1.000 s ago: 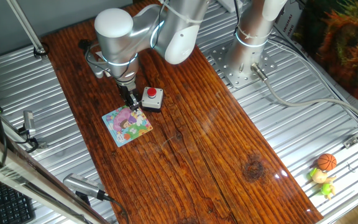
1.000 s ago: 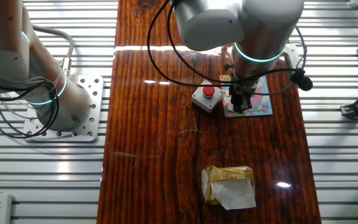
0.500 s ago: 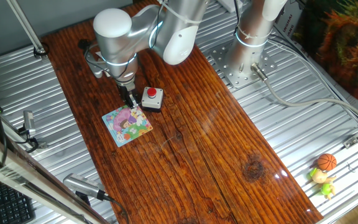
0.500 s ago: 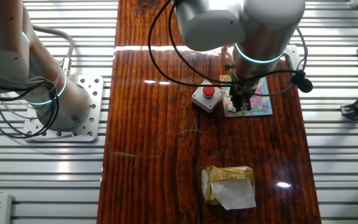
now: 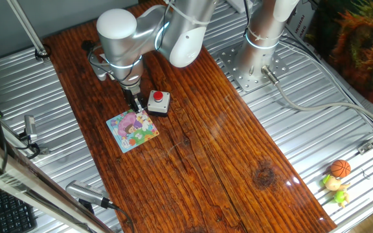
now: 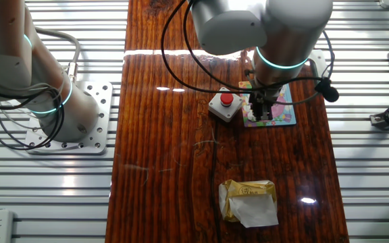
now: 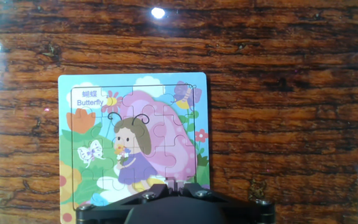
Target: Assemble one piece of a puzzle
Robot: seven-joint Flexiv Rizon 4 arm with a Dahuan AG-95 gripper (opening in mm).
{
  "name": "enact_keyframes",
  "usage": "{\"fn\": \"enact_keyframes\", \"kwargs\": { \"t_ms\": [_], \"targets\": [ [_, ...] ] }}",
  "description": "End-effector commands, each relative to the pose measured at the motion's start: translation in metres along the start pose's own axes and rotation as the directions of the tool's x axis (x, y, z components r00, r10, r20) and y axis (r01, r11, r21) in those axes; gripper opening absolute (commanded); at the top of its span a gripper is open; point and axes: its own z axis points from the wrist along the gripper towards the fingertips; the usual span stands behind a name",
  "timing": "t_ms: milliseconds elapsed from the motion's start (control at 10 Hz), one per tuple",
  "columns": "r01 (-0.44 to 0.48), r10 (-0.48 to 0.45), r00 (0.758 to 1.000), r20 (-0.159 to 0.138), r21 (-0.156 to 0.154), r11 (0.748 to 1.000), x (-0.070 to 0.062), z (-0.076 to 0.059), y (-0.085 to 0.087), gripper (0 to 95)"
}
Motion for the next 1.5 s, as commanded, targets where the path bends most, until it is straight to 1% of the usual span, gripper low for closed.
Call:
{"fn": "enact_keyframes", "kwargs": {
  "t_ms": [100, 1500],
  "targets": [
    [-0.009, 0.009, 1.0, 0.001, 0.0, 1.0, -0.0002, 0.0007, 0.0002, 0.0],
    [-0.01, 0.01, 1.0, 0.009, -0.001, 1.0, 0.0027, 0.0081, -0.0001, 0.0]
  ]
}}
